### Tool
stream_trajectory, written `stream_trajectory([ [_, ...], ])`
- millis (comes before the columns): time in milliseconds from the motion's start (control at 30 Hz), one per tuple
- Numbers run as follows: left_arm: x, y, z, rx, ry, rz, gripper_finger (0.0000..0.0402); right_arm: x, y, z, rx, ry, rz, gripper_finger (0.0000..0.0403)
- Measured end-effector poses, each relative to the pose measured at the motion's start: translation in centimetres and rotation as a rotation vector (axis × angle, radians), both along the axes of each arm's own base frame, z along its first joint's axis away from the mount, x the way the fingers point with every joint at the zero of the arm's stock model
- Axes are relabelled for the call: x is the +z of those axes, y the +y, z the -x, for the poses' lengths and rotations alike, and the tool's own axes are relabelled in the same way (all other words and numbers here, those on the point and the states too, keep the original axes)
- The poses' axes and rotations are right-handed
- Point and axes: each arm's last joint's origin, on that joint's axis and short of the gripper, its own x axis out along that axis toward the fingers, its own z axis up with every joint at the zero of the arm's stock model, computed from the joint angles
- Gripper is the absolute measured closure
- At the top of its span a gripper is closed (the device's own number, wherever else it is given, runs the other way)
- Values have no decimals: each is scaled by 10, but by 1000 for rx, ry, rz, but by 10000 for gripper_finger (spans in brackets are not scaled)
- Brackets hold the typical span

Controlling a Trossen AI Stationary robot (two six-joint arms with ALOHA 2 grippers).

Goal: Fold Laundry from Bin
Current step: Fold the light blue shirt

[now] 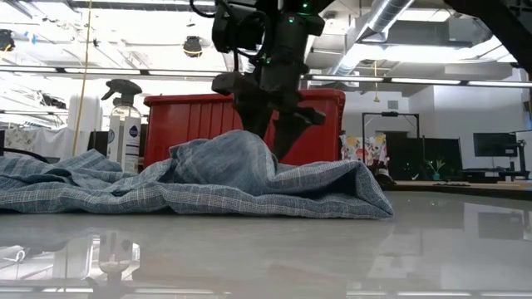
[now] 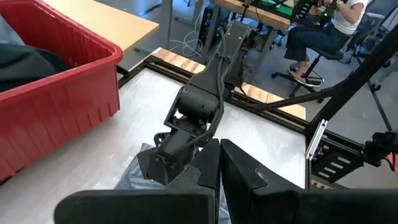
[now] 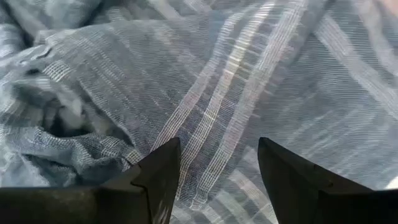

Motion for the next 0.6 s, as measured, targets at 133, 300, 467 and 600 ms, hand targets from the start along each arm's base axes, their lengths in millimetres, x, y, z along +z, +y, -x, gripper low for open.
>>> stream_trajectory([
  [133,0,0,0,-4,3,-10,401,0,-3,0,-20,-3,-17,210],
  [300,0,0,0,-5,4,-15,401,0,-6,0,-10,-4,-23,331],
  [467,-1,0,0,-6,12,-20,401,0,-9,0,-20,-4,-32,384],
  [600,-2,1,1,-6,25,-27,401,4,-12,-1,-19,-14,-67,387],
])
